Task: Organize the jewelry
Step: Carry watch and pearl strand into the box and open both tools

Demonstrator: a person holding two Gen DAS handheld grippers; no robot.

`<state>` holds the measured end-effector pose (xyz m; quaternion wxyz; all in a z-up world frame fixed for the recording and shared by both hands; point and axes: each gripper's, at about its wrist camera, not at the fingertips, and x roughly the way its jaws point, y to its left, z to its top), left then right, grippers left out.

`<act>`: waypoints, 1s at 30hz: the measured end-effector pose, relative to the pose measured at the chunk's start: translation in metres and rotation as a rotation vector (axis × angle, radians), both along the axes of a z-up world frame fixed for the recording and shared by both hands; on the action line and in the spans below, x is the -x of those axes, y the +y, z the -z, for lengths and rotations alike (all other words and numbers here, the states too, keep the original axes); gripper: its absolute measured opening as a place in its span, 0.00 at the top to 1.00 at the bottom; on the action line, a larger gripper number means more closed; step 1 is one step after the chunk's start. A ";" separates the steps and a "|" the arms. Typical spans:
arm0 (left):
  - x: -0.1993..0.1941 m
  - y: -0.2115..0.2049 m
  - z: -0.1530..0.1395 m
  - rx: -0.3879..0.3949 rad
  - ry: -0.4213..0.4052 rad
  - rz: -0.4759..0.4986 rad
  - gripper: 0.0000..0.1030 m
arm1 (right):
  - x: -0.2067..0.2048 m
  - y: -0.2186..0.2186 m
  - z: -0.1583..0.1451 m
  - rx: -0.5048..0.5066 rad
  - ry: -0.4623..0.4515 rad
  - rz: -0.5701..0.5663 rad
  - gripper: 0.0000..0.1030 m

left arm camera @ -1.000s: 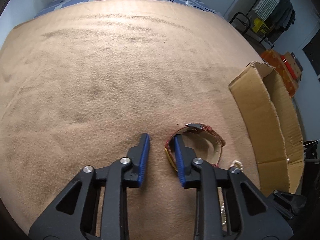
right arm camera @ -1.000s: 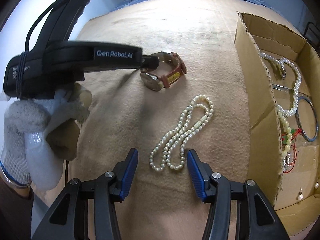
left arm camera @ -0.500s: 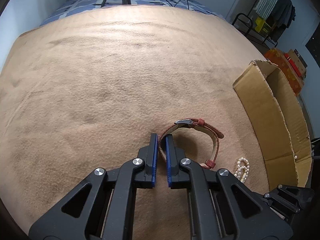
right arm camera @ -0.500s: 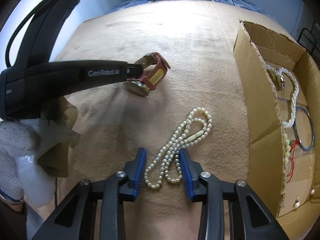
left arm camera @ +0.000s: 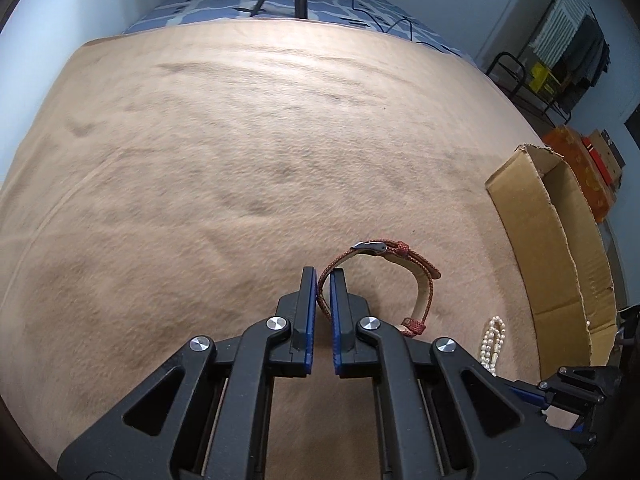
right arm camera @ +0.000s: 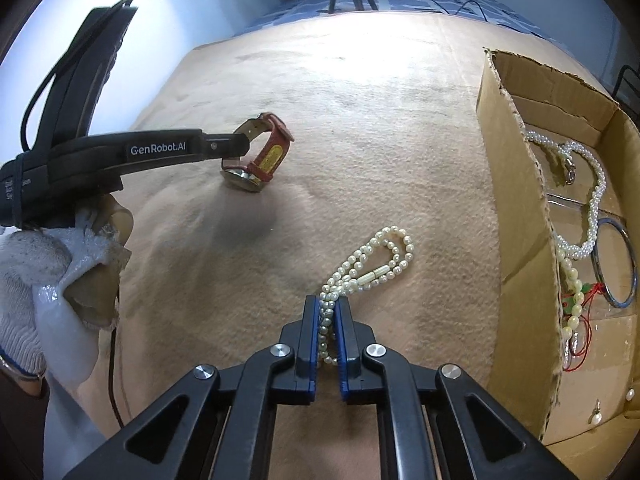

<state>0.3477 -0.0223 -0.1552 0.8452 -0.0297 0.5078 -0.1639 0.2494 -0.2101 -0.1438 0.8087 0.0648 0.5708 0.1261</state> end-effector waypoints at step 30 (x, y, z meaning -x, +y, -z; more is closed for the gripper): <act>0.085 -0.016 -0.095 0.065 -0.126 0.022 0.96 | 0.085 -0.070 -0.109 -0.166 -0.211 -0.005 0.95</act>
